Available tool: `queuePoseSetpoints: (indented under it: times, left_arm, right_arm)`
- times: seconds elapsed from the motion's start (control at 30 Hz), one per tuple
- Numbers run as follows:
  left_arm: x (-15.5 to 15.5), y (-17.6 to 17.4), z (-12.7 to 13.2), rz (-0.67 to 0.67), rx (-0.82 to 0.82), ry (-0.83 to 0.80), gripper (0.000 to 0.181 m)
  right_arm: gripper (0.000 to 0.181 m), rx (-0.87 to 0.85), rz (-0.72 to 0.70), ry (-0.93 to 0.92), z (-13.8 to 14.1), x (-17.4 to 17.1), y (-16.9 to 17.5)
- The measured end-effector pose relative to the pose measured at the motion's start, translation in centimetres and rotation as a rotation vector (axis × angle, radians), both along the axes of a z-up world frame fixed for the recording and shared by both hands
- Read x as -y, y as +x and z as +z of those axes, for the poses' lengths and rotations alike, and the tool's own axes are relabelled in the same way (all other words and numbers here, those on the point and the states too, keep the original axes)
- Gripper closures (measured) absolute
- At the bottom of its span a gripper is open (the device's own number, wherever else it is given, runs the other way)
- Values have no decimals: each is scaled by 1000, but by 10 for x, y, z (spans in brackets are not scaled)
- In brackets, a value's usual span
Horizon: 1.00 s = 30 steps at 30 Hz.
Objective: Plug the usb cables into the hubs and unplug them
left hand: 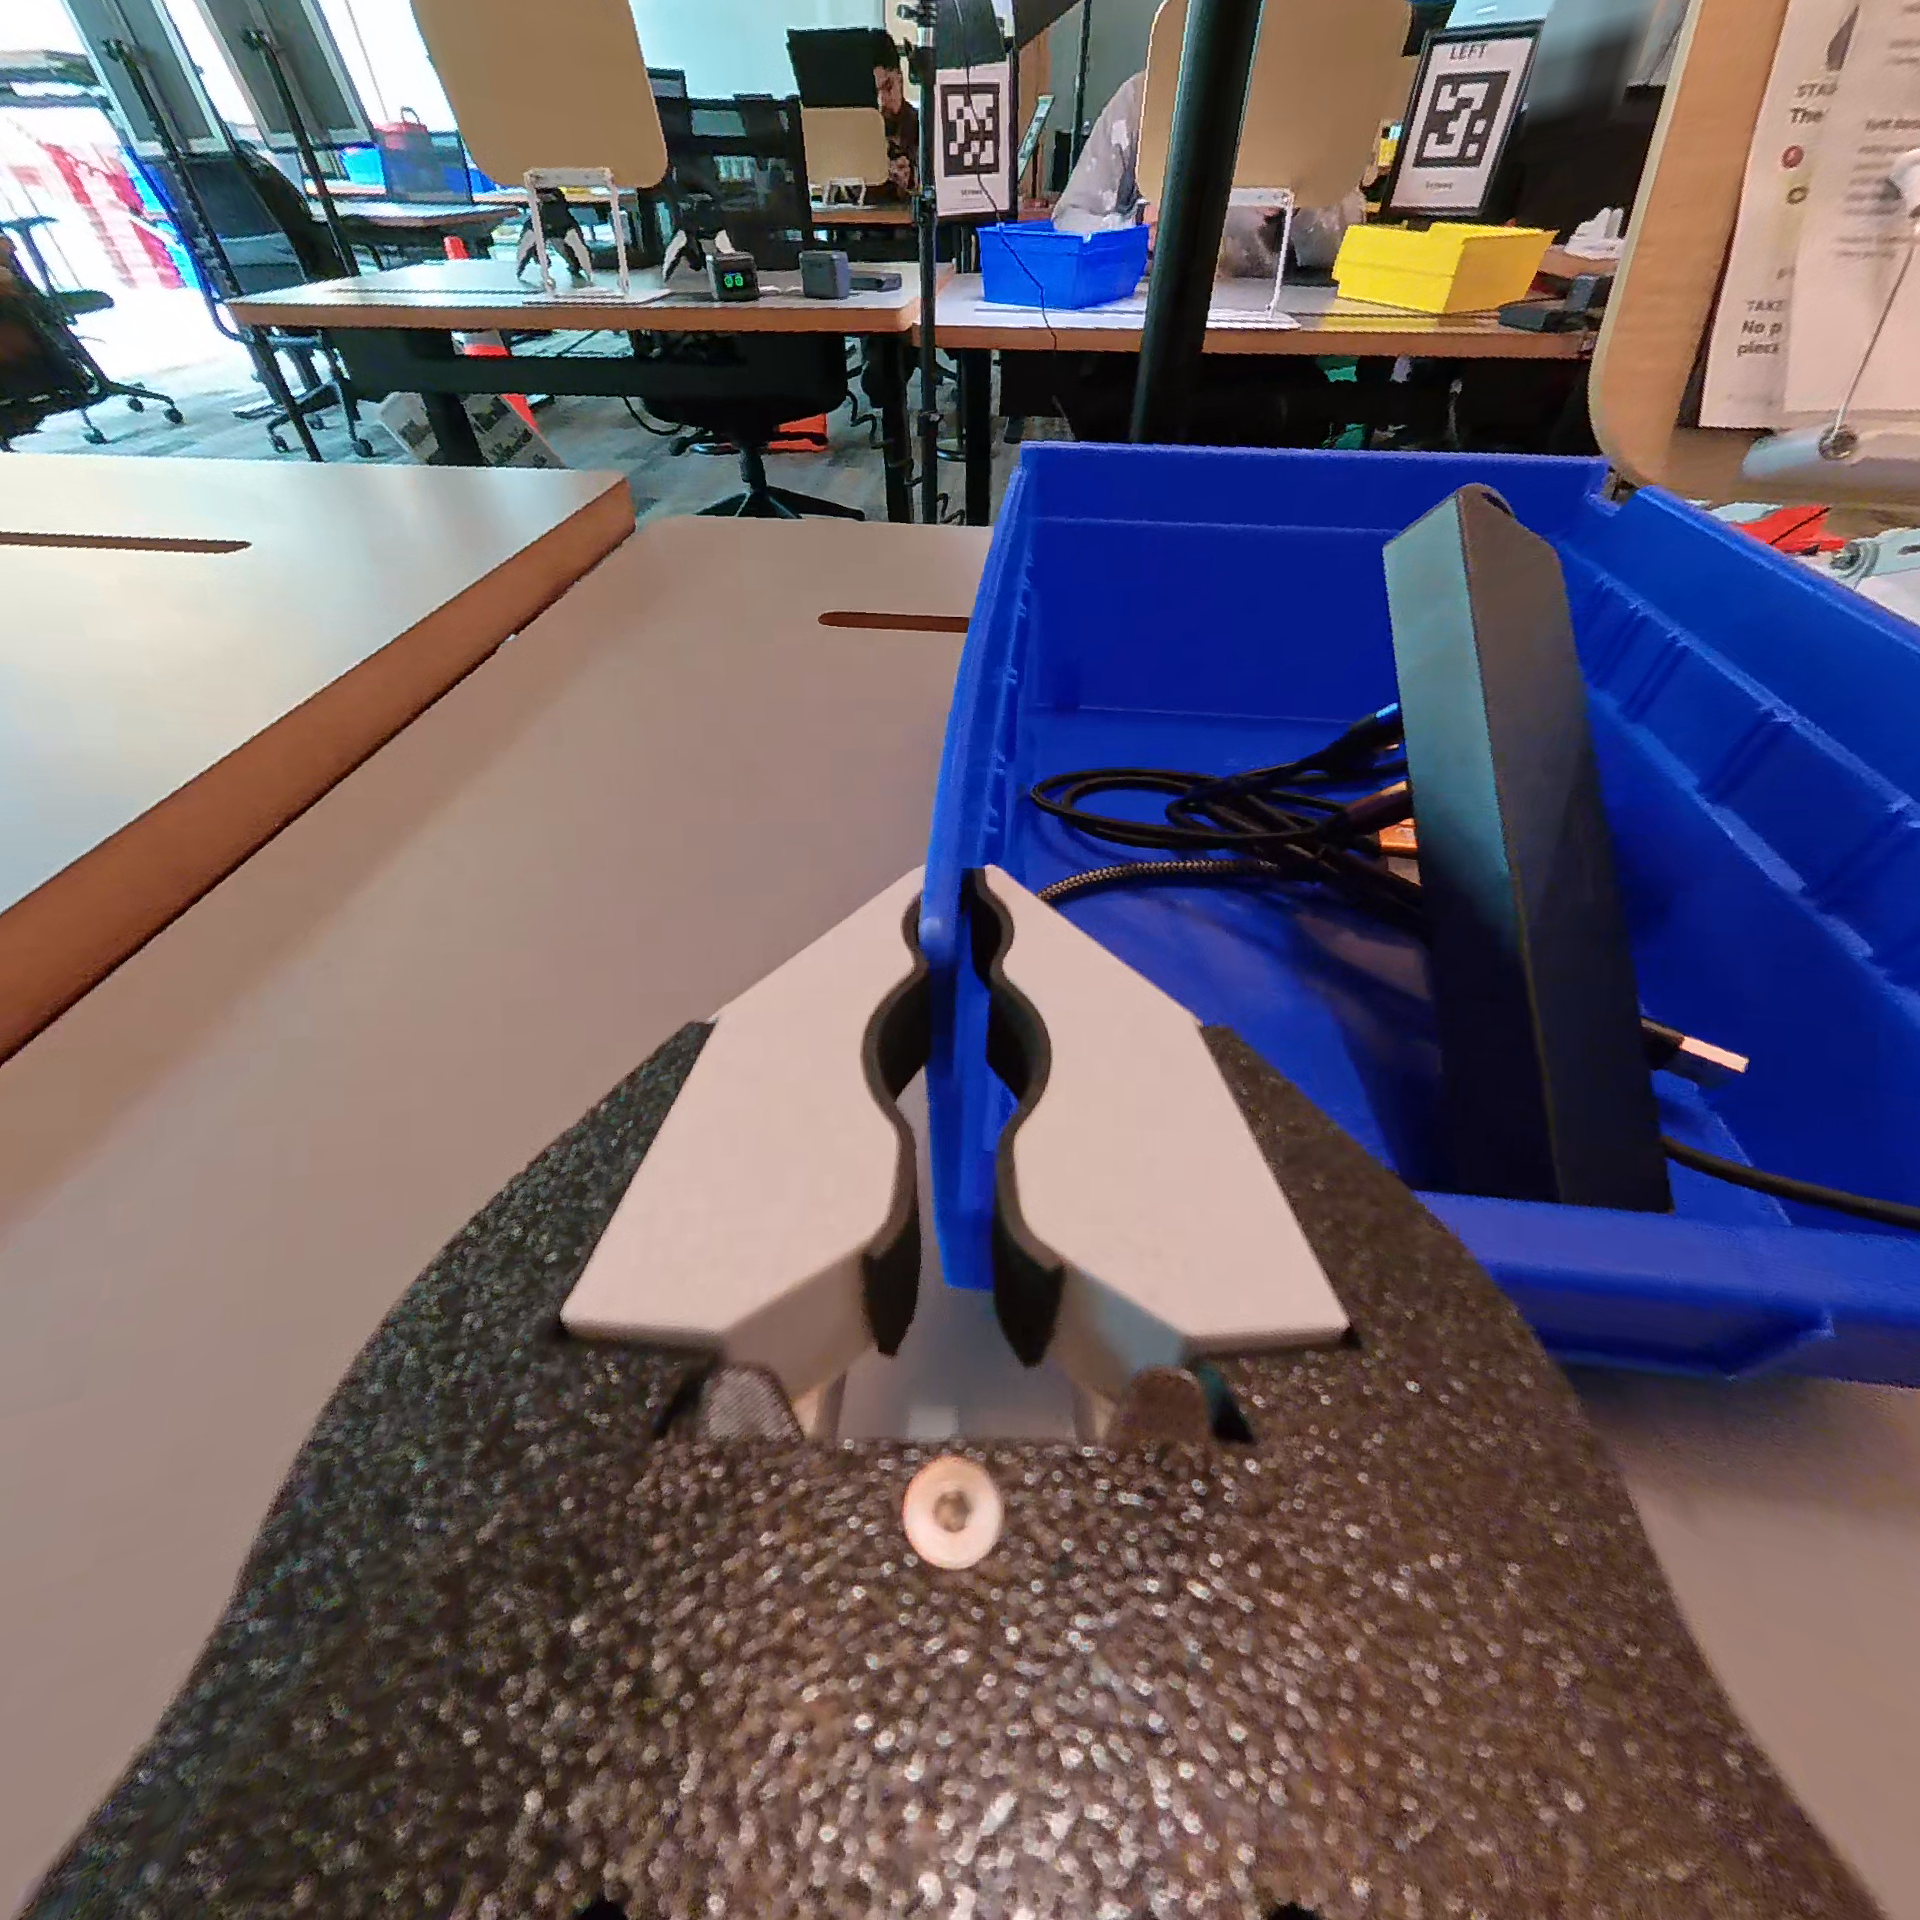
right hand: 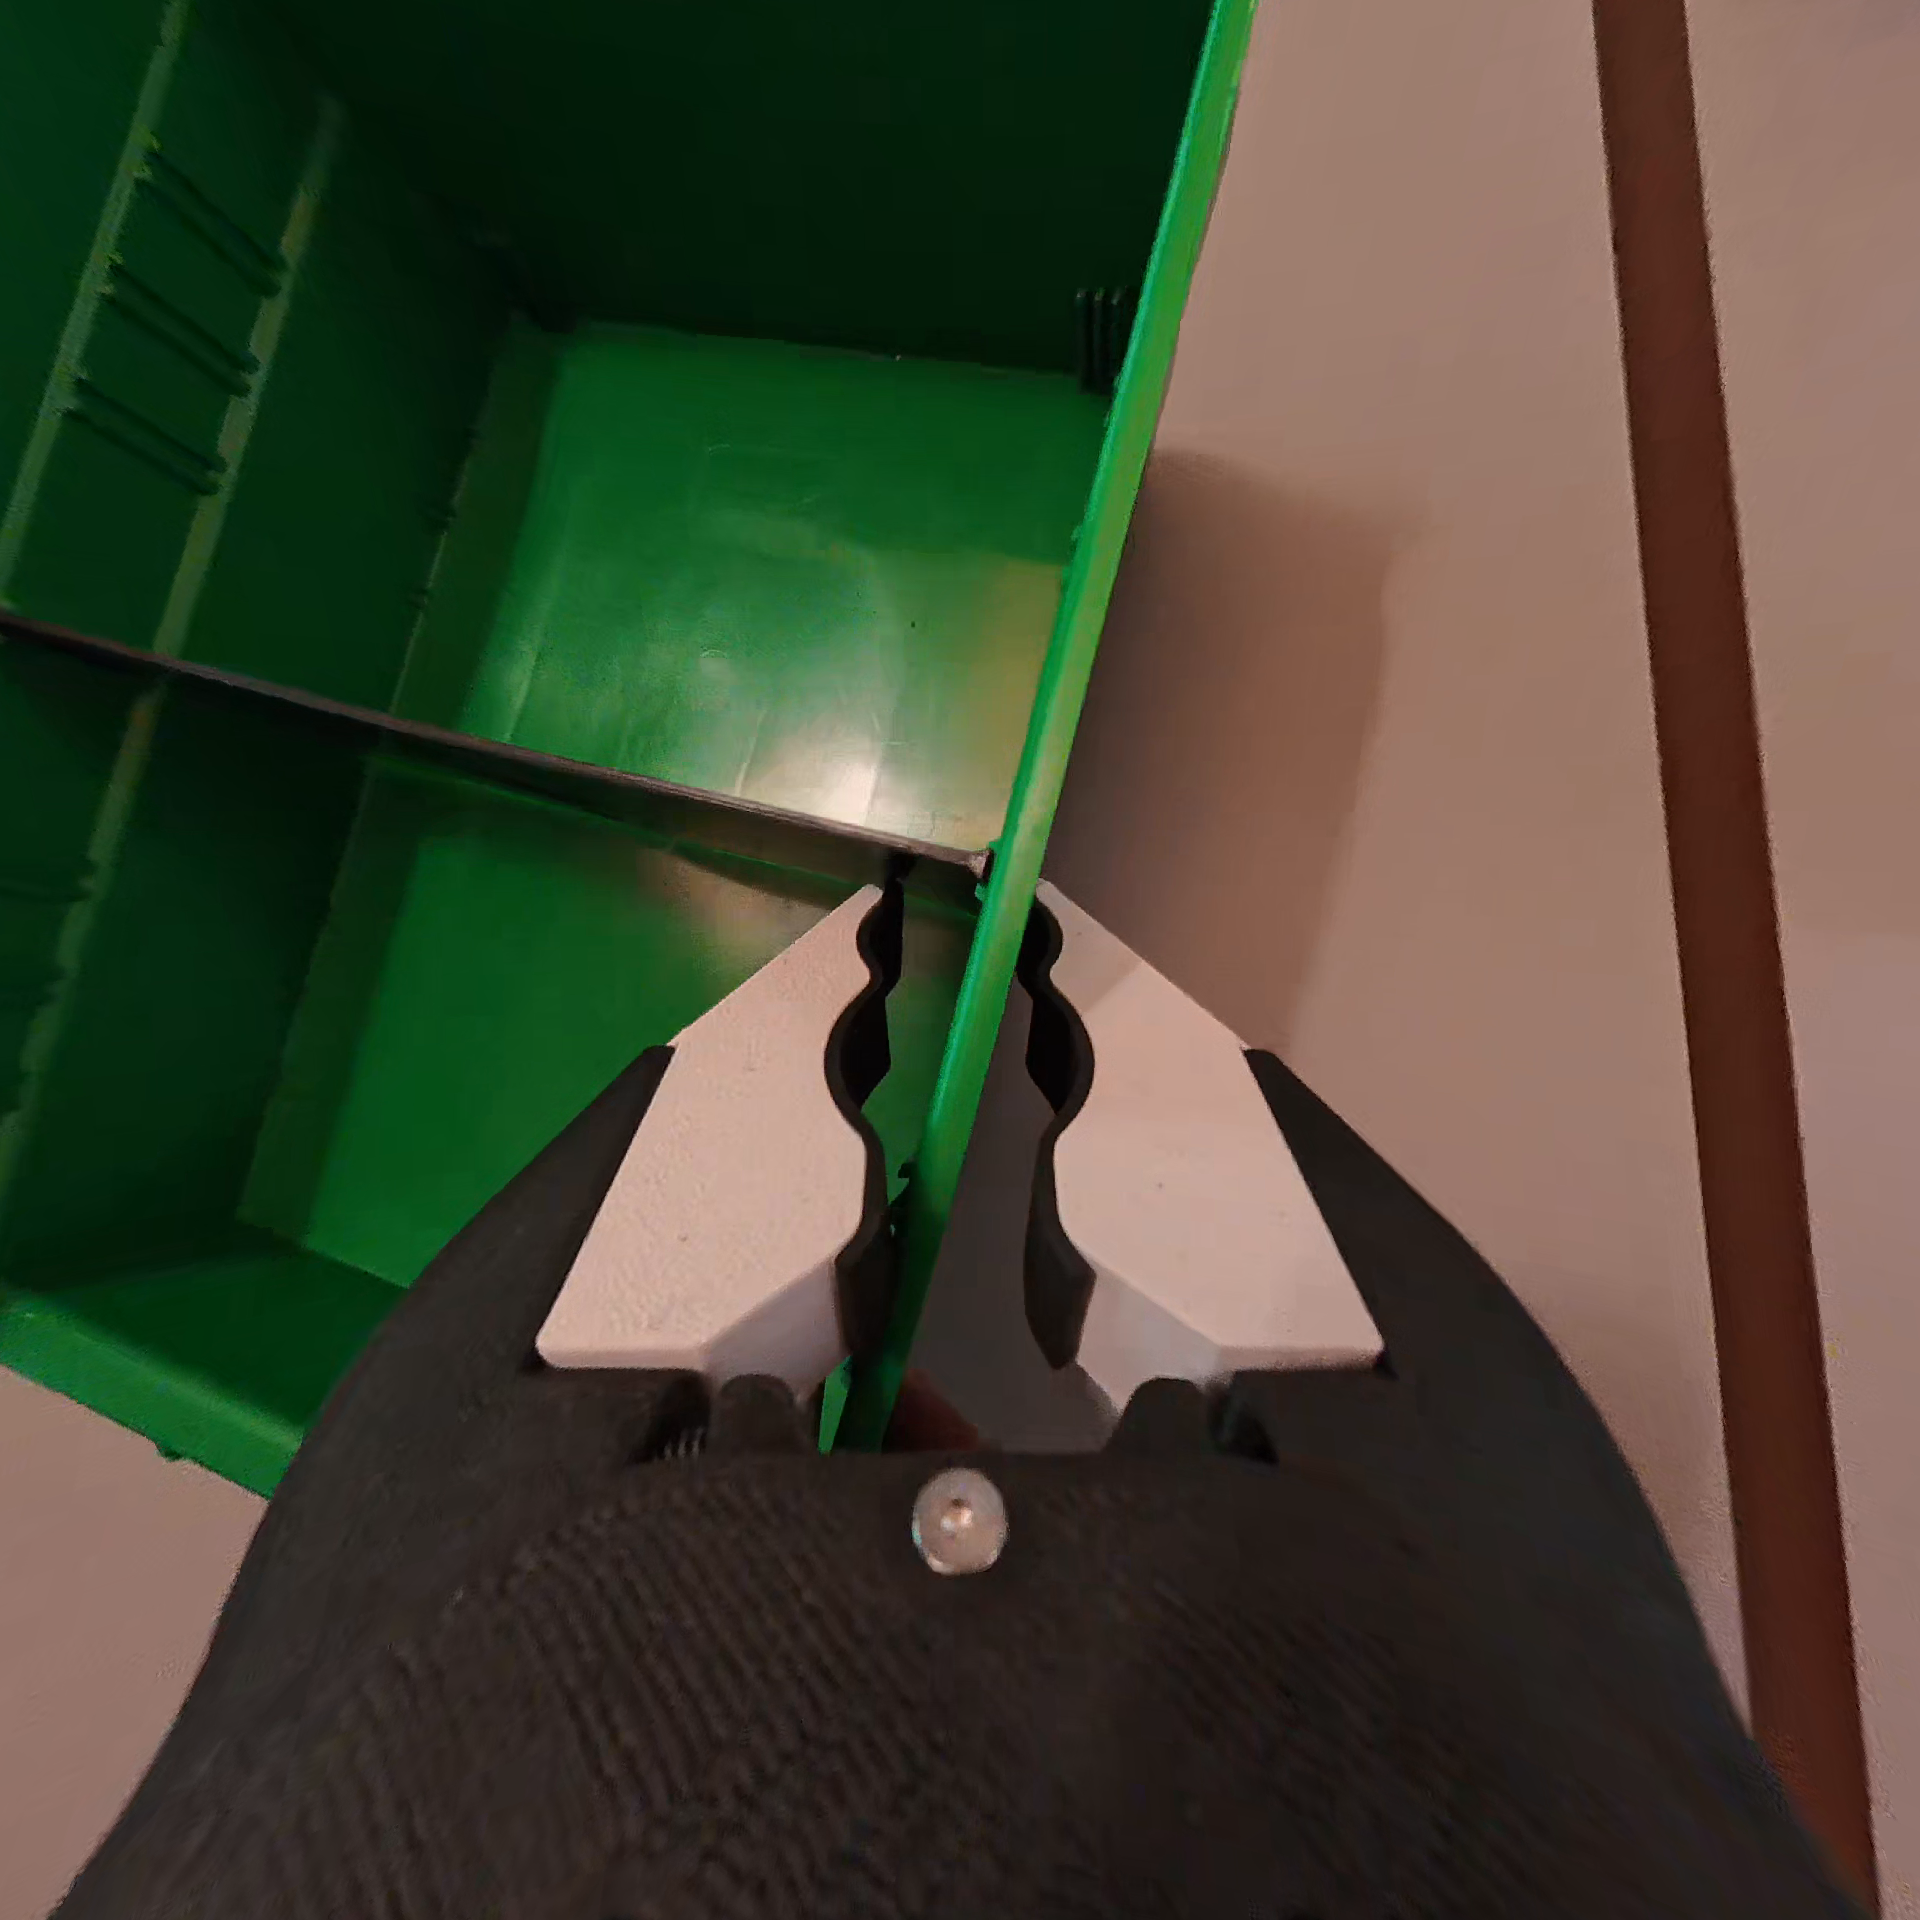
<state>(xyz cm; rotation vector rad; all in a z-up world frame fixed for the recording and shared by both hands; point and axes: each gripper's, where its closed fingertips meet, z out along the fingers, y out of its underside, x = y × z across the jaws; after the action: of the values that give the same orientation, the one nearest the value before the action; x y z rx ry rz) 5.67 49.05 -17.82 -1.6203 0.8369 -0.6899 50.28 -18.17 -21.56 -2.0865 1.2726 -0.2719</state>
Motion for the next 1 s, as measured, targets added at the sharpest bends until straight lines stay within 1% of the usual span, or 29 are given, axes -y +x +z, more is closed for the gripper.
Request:
queuePoseSetpoints:
  times: [0.07,0.17,0.23,0.27,0.33,0.4,0.43,0.5,0.53,0.57,0.6,0.63,0.67,0.7,0.73,0.77,0.8,0.83,0.87,0.93,0.97,1.0]
  left_arm:
    - [-1,2,0,1,-4,4,179]
    - [-4,4,0,8,-8,9,179]
    - [-6,6,0,16,-12,15,179]
    - [-7,8,0,16,-13,15,179]
    - [-12,11,0,18,-12,14,179]
    - [-17,15,-1,23,-14,17,179]
    - [-19,17,-1,26,-15,18,179]
    - [-23,20,0,28,-15,22,178]
    - [-23,20,0,29,-16,27,178]
    - [-23,19,1,38,-18,39,177]
    - [-22,16,4,66,-17,69,174]
    - [-19,11,9,105,-17,106,166]
    - [-12,9,18,121,-23,144,159]
    - [0,11,30,110,-33,175,153]
    - [15,19,41,72,-48,204,152]
    - [31,31,50,15,-83,225,150]
    - [45,44,54,-42,-144,231,145]
    - [56,58,52,-94,-221,216,135]
    - [64,71,49,-139,-290,189,122]
    - [69,94,46,-177,-368,143,113]
    - [69,105,45,-183,-395,126,108]
    - [67,114,41,-183,-431,104,100]
  right_arm:
    - [160,-36,19,-12,-9,-1,6]
    - [160,14,67,-82,-8,-1,22]
    - [160,8,66,-87,-8,0,29]
    - [156,22,52,-114,-8,5,34]
    - [150,99,7,-200,-1,18,47]
    - [141,213,-21,-267,18,27,56]
    - [130,277,-65,-306,34,35,59]
    - [114,429,-204,-328,81,47,53]
    - [110,501,-261,-272,105,42,40]
    - [107,572,-261,-163,128,23,22]
    - [108,666,-213,-33,151,-6,1]
    - [112,759,-130,99,169,-40,-23]
    - [115,828,-16,234,180,-77,-51]
    - [116,857,102,361,185,-115,-78]
    - [116,842,207,464,181,-149,-104]
    - [114,799,295,537,172,-180,-125]
    - [110,751,363,581,158,-206,-141]
    - [108,724,402,602,144,-228,-151]
    - [108,713,414,596,128,-244,-157]
    - [109,692,408,566,96,-265,-165]
    - [108,632,423,546,85,-272,-172]
    - [103,599,480,536,79,-279,-184]
